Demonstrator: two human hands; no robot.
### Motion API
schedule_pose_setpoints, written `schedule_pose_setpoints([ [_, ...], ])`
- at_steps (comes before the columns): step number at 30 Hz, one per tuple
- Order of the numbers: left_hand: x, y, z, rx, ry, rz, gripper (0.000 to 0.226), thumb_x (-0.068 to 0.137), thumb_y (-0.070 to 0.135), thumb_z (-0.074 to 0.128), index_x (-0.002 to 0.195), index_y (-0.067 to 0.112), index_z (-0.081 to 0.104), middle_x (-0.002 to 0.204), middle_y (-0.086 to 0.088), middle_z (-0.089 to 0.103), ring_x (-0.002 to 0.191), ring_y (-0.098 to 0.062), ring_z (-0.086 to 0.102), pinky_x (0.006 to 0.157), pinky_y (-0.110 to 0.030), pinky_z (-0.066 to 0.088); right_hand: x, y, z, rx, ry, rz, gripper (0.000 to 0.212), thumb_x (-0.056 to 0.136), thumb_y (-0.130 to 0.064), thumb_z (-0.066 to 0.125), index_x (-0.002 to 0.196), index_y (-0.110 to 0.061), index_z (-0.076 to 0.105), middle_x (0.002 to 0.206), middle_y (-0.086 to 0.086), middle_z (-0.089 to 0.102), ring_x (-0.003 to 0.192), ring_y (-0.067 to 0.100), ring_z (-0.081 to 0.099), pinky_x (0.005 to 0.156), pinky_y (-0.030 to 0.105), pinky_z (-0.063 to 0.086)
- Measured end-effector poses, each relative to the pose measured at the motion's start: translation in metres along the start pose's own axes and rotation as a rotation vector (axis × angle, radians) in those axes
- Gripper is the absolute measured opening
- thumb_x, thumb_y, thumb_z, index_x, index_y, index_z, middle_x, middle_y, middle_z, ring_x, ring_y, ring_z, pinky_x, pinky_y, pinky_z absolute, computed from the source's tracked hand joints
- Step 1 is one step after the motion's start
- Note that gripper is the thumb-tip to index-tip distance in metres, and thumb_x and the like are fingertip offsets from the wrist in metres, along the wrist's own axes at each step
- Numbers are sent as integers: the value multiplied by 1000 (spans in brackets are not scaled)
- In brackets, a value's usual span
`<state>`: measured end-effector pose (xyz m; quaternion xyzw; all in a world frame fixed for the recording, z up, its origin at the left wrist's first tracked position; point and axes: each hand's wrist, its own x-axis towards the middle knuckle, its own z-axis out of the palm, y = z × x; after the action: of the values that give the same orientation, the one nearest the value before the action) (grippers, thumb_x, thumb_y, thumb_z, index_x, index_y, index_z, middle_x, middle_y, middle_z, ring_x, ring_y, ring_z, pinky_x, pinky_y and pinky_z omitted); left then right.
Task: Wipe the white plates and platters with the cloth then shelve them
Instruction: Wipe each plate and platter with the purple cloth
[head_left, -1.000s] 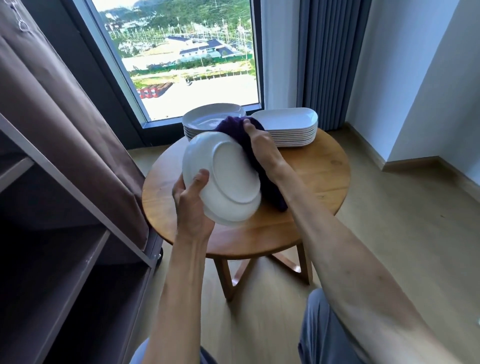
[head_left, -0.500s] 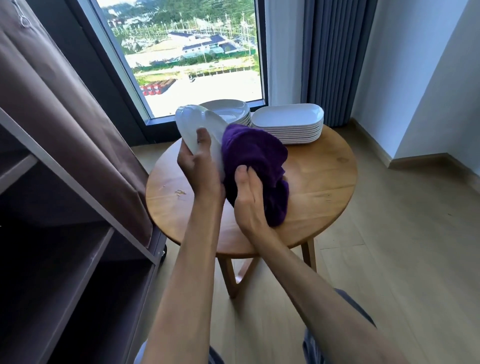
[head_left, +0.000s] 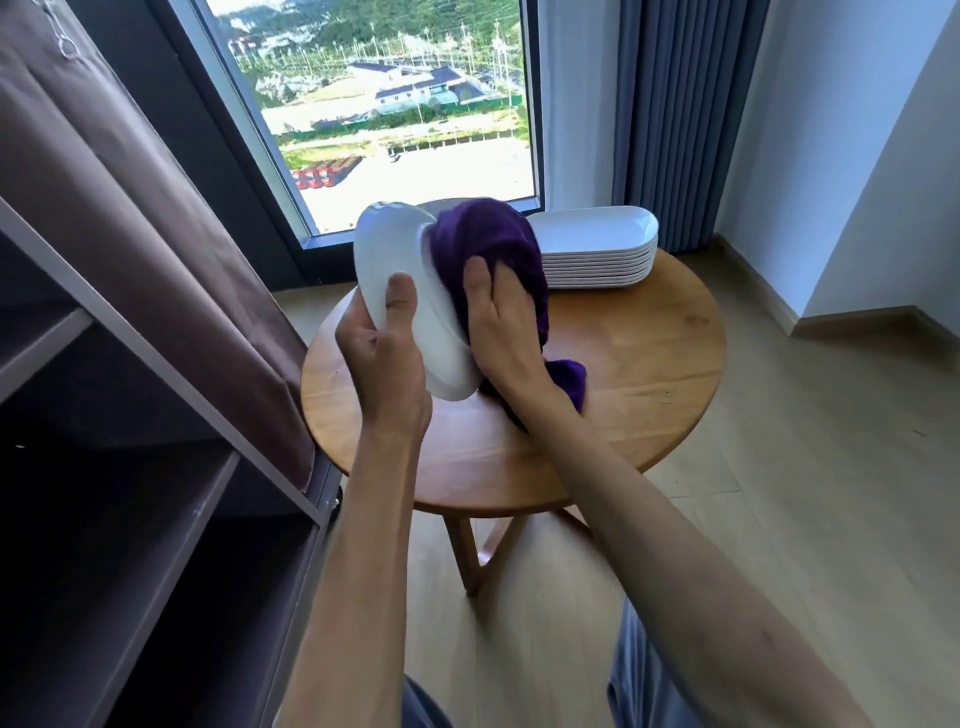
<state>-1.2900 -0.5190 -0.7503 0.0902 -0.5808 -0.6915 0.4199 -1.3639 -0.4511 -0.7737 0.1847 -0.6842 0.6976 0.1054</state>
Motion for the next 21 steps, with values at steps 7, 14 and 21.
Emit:
schedule_pose_setpoints([
  [7,1,3,-10,253,-17,152,10,99,27,60,108,26,65,85,21,70,87,3,67,70,-19,54,30,32,-49,-541,-291,525,48,96,-47,57,117,-5,65,129,18,64,123,34,58,99,33,43],
  [14,9,-23,9,748,-259,408,17,98,15,60,86,3,60,66,2,48,59,-10,41,55,-28,32,42,-4,-59,-772,-70,333,45,87,-56,63,73,-14,58,95,8,72,90,28,66,72,31,40],
  [21,3,-37,2,910,-432,480,12,92,9,64,95,-2,68,85,-14,68,75,-27,57,66,-21,35,10,-6,-41,-503,230,97,27,91,-36,65,82,-13,74,83,7,75,87,29,69,77,35,51],
])
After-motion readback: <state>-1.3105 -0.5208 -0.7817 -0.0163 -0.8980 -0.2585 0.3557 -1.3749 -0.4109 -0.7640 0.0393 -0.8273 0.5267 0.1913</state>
